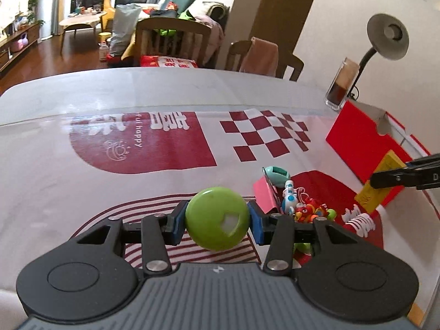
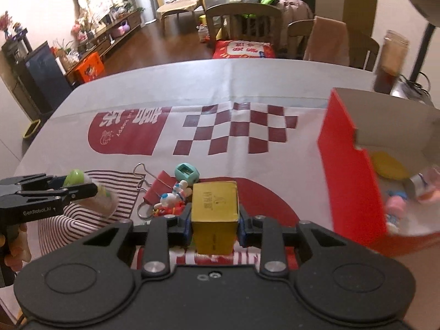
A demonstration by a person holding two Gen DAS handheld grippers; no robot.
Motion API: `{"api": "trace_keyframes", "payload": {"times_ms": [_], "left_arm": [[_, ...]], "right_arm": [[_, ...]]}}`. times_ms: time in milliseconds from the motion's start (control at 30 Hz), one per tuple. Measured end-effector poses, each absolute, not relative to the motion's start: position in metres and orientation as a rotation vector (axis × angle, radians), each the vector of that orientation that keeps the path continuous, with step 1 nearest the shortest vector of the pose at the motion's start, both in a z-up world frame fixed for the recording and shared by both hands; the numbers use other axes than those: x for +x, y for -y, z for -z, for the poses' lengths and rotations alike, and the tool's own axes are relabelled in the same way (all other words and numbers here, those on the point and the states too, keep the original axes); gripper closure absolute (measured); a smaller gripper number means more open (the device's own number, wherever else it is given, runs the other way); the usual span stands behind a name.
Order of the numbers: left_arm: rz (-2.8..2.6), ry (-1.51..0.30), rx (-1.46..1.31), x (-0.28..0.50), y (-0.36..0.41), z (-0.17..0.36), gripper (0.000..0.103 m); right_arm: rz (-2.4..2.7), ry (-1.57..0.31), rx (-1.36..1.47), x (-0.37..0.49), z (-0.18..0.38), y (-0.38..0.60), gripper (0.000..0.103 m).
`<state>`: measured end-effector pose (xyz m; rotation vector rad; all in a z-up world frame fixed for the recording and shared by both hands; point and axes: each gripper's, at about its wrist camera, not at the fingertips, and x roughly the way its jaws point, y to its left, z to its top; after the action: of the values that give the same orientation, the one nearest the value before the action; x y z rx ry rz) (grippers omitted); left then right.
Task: Organize rigid objects
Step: 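Carry the green-lidded jar and yellow box over the red shoebox with both grippers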
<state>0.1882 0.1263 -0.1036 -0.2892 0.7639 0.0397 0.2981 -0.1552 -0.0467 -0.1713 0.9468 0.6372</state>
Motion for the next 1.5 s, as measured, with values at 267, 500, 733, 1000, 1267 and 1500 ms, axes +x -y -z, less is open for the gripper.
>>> {"api": "trace_keyframes", "payload": {"times_ms": [267,500,733,1000,1267,1500], "left_arm": [[-0.045,-0.721,-0.299,0.163,-0.112,0.078,0.059],[-0.001,-0.678,-0.296,0.164,-0.084,0.041,0.059],[0.058,-0.644,-0.256,0.186,-0.036,0.009,0.059],[0.130,-0.602,-0.214,0.227,0.024,-0.020,0.058],[0.197,-0.598,-0.221,0.277,0.076,-0.035,0.058],[0.217,-0.624,-0.207,0.323,0.116,-0.036,0.058]], "right_arm": [[-0.599,-0.923,-0.167,0.282,0.018,0.187,0.075],[-0.563,-0.895,-0.161,0.285,-0.001,0.216,0.075],[-0.538,-0.856,-0.162,0.298,-0.017,0.250,0.075],[-0.507,-0.815,-0.154,0.329,-0.032,0.296,0.075],[-0.467,-0.805,-0.149,0.369,-0.033,0.338,0.075],[-0.406,-0.814,-0.163,0.406,-0.022,0.371,0.075]]}}
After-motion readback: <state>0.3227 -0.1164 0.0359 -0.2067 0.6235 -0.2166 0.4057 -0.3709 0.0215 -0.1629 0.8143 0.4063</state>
